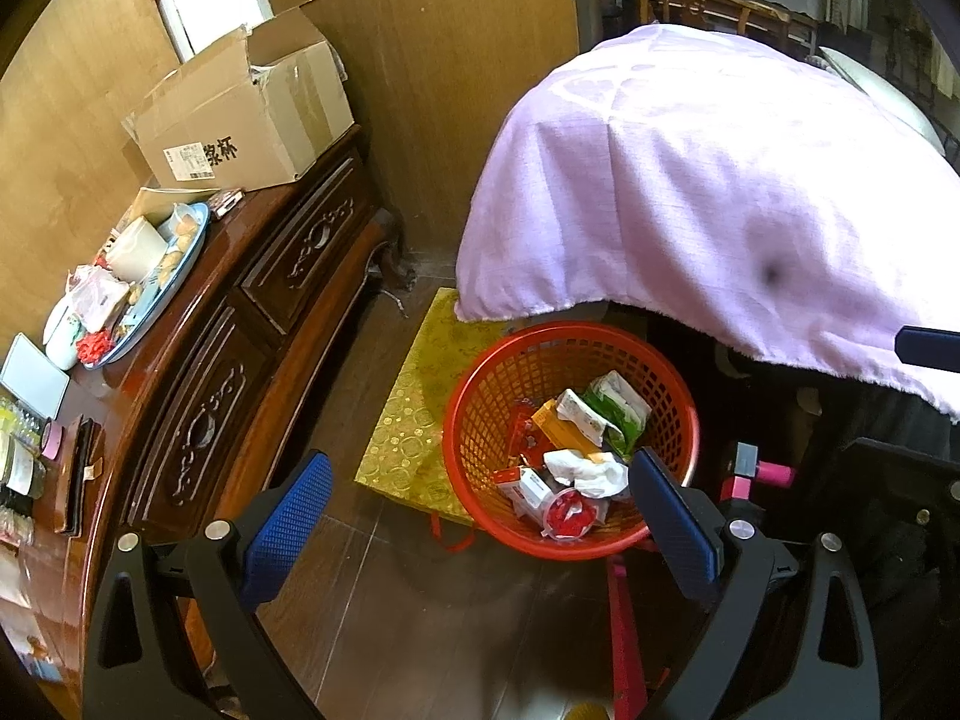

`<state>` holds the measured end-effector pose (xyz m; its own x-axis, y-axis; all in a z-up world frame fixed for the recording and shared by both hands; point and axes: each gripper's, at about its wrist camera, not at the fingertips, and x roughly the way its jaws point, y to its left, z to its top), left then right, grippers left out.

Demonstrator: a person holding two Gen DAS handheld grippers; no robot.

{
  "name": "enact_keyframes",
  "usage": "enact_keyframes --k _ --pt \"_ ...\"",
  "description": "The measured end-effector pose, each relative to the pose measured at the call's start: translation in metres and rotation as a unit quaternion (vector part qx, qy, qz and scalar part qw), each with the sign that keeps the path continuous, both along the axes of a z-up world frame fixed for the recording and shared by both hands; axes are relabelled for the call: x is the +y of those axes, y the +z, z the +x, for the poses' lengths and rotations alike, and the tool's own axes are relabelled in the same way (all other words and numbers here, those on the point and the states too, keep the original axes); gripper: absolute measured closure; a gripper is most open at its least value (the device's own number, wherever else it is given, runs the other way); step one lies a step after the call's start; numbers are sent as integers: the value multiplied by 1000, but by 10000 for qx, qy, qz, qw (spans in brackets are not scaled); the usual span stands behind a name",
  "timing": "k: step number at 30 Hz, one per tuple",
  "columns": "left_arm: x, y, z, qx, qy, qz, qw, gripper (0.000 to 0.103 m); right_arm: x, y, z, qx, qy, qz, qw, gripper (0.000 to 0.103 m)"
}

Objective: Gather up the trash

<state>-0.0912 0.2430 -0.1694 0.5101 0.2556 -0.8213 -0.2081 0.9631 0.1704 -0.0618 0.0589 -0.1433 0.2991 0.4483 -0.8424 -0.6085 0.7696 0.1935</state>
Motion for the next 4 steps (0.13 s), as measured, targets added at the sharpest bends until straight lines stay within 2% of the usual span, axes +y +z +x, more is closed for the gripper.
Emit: enact_keyframes --k 4 --pt "2 3 -1 -64 -8 5 10000 6 0 0 0 0 0 -1 10000 14"
